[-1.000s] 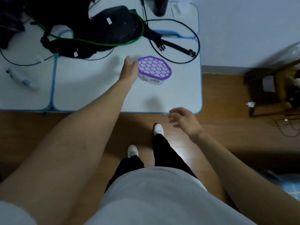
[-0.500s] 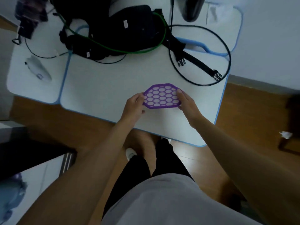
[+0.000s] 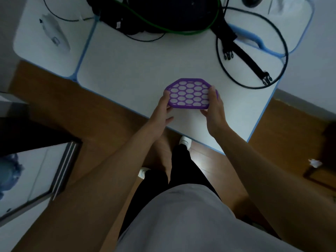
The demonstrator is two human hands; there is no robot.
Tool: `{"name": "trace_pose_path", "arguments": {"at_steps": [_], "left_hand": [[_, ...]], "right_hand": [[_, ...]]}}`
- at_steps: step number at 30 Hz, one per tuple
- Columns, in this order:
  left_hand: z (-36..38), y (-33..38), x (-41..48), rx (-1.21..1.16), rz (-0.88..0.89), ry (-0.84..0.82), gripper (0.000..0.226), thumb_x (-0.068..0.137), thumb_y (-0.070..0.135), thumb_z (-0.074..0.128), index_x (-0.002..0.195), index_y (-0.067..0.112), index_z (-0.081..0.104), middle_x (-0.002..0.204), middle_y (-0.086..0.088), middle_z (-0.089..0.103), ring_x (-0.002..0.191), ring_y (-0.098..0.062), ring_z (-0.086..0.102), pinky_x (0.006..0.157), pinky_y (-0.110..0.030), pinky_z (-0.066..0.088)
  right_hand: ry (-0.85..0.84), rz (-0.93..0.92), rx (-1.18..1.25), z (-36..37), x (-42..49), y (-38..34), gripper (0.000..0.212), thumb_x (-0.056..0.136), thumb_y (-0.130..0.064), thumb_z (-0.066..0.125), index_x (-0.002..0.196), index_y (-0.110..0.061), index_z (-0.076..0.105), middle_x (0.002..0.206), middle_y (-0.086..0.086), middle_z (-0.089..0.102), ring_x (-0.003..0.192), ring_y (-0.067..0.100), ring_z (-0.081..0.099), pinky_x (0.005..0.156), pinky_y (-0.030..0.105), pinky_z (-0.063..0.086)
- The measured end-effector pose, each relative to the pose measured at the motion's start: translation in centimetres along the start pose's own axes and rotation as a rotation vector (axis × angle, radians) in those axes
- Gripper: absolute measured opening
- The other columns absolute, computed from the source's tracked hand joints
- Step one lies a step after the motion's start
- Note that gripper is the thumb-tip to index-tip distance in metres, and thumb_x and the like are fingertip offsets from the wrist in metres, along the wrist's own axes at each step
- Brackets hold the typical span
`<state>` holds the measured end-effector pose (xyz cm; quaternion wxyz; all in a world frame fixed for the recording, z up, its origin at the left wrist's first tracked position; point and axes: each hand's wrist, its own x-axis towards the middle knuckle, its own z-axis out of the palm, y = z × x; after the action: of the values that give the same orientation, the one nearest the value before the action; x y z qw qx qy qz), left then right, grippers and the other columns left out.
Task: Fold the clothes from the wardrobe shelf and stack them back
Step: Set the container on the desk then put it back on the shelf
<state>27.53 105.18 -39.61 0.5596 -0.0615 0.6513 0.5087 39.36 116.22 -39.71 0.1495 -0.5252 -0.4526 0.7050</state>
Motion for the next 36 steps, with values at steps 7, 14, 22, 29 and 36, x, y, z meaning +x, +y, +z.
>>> {"name": "trace_pose_path", "arguments": {"at_steps": [7,14,22,29,36], "left_hand": [[-9.8,-0.4,-7.9,-0.145,0.17,0.037,0.048,0.069,0.072,0.065,0.11,0.049,0.06,0.123,0.016,0.063,0.12,-0.011,0.057,0.092,-0.045,0.052],[-22.5,-3.1,-17.8,-0.346,0.33,0.126,0.071,0.075,0.067,0.063,0.138,0.037,0.049,0.137,0.003,0.059,0.12,-0.022,0.061,0.091,-0.043,0.05],[-36.6,-6.8,-30.0,-0.501,0.491,0.434,0.051,0.068,0.068,0.069,0.108,0.037,0.066,0.106,0.009,0.076,0.109,-0.022,0.068,0.093,-0.043,0.056],[-46.6,-9.7,-38.3,-0.665,0.563,0.682,0.045,0.081,0.065,0.062,0.109,0.03,0.063,0.093,0.011,0.077,0.087,-0.016,0.076,0.083,-0.038,0.06],[-55.9,-10.7,-43.3,-0.771,0.602,0.894,0.057,0.079,0.072,0.058,0.111,0.024,0.065,0.087,0.005,0.077,0.081,-0.015,0.076,0.071,-0.033,0.06]], "right_hand": [[-0.151,-0.109,-0.103,7.5,-7.3,-1.7,0.035,0.105,-0.043,0.038,0.125,-0.02,0.056,0.116,-0.001,0.066,0.1,0.009,0.067,0.077,0.025,0.059],[-0.379,-0.088,-0.149,19.3,-17.1,0.5,0.041,0.102,-0.046,0.043,0.131,-0.019,0.054,0.116,0.0,0.069,0.098,0.015,0.072,0.079,0.034,0.061],[-0.771,-0.038,-0.311,33.7,-26.5,3.5,0.052,0.081,-0.057,0.067,0.124,-0.028,0.059,0.118,-0.001,0.073,0.11,0.025,0.069,0.093,0.055,0.054],[-1.08,-0.29,-0.583,44.8,-34.9,4.7,0.043,0.085,-0.052,0.065,0.125,-0.039,0.057,0.123,-0.011,0.068,0.106,0.007,0.069,0.079,0.029,0.059],[-1.399,-0.594,-0.847,56.9,-41.4,4.4,0.039,0.09,-0.029,0.071,0.122,-0.04,0.051,0.106,-0.025,0.066,0.096,-0.011,0.065,0.065,0.01,0.053]]}}
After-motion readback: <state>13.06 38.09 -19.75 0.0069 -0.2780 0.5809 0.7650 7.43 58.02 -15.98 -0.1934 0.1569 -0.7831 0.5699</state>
